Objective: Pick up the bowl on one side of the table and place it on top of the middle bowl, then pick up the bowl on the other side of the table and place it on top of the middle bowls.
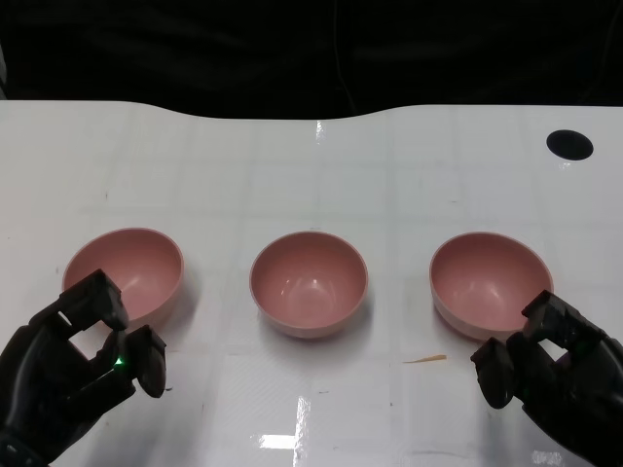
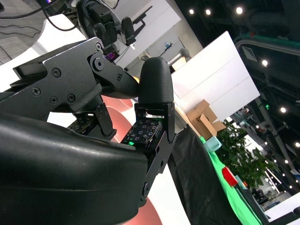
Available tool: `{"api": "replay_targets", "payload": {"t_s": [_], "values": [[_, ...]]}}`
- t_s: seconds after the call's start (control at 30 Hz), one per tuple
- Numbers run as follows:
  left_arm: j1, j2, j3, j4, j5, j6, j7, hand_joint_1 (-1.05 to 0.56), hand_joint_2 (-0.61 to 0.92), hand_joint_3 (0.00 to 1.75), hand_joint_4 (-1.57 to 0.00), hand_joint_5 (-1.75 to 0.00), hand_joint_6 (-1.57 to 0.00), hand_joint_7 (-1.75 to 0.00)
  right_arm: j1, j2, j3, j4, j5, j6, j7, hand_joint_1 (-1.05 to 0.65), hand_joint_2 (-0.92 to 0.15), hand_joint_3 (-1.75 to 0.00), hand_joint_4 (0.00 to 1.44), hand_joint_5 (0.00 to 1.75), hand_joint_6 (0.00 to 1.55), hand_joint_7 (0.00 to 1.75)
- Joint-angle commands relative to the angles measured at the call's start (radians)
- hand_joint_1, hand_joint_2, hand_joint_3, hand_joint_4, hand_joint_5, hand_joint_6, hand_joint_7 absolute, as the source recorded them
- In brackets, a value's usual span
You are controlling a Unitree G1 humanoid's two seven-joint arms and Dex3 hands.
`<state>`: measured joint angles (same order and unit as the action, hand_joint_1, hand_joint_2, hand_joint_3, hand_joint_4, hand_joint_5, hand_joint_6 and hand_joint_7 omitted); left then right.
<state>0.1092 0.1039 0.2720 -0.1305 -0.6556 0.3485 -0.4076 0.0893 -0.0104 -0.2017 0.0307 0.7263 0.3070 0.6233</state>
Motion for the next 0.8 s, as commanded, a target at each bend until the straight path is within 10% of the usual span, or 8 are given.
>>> {"api": "replay_targets", "payload": {"t_s": [0.03,0.57,0.67,0.8], "values": [[0.001,0.011,0.002,0.001,0.008,-0.012,-0.004,0.1,0.79,1.5,-0.99,-1.75,-0.79,-1.75,-0.004,-0.014,-0.011,0.008,0.005,-0.001,0.009,-0.14,-0.61,-0.98,0.77,1.74,0.87,1.19],[0.012,-0.001,-0.007,-0.025,0.055,-0.046,0.034,0.14,0.74,1.52,-0.95,-1.75,-0.75,-1.75,0.002,-0.009,-0.011,-0.003,0.009,0.003,0.002,-0.13,-0.61,-0.99,0.77,1.74,0.88,1.2],[0.033,-0.071,-0.047,0.022,0.345,-0.418,0.148,0.18,0.54,1.43,-0.64,-1.75,-0.53,-1.68,0.005,-0.008,-0.01,-0.007,0.004,-0.001,-0.002,-0.13,-0.6,-1.0,0.77,1.74,0.88,1.21],[0.021,-0.102,-0.055,0.155,0.664,-0.876,0.312,0.0,0.38,1.25,-0.41,-1.46,-0.47,-1.15,0.006,-0.008,-0.012,-0.005,0.007,-0.003,0.003,-0.13,-0.6,-1.0,0.77,1.74,0.87,1.21]]}}
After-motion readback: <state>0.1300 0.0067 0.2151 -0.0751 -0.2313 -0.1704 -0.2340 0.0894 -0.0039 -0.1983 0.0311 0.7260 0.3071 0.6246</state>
